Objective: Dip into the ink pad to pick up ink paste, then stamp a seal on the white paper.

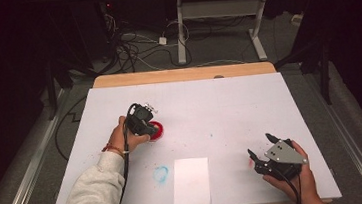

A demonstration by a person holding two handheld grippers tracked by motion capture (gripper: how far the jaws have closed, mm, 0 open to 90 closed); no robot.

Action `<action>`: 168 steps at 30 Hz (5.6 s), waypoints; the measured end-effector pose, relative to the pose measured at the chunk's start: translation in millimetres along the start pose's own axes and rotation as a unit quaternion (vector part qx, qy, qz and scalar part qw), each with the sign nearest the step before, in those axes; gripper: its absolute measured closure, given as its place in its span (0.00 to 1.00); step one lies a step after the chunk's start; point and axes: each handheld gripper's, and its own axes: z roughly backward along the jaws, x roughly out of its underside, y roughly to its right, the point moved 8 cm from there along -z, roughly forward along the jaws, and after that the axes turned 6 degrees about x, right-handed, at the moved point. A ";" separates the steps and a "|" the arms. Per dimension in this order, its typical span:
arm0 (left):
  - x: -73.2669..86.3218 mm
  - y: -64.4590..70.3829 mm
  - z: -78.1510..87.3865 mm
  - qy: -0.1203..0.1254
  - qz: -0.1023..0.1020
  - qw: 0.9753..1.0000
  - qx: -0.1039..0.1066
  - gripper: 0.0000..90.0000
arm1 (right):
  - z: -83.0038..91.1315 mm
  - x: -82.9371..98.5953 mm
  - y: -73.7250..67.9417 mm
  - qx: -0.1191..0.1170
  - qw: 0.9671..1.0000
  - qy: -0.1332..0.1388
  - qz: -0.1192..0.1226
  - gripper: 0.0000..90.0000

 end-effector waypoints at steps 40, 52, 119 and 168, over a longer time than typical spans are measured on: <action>3.0 -0.2 25.8 0.075 0.001 0.997 0.002 0.82 | 4.8 0.1 2.9 0.000 1.000 0.003 -0.008 0.31; 1.7 14.6 82.5 0.130 -0.026 0.991 -0.023 0.82 | 6.6 -3.6 -0.5 -0.003 1.000 0.008 0.002 0.31; 16.5 -12.8 1.4 0.054 0.032 0.998 0.003 0.82 | 1.6 3.5 -4.0 -0.007 1.000 -0.012 0.009 0.30; 10.6 1.5 24.6 0.106 0.011 0.994 -0.021 0.82 | -4.0 -0.5 -5.3 -0.014 1.000 -0.007 0.013 0.30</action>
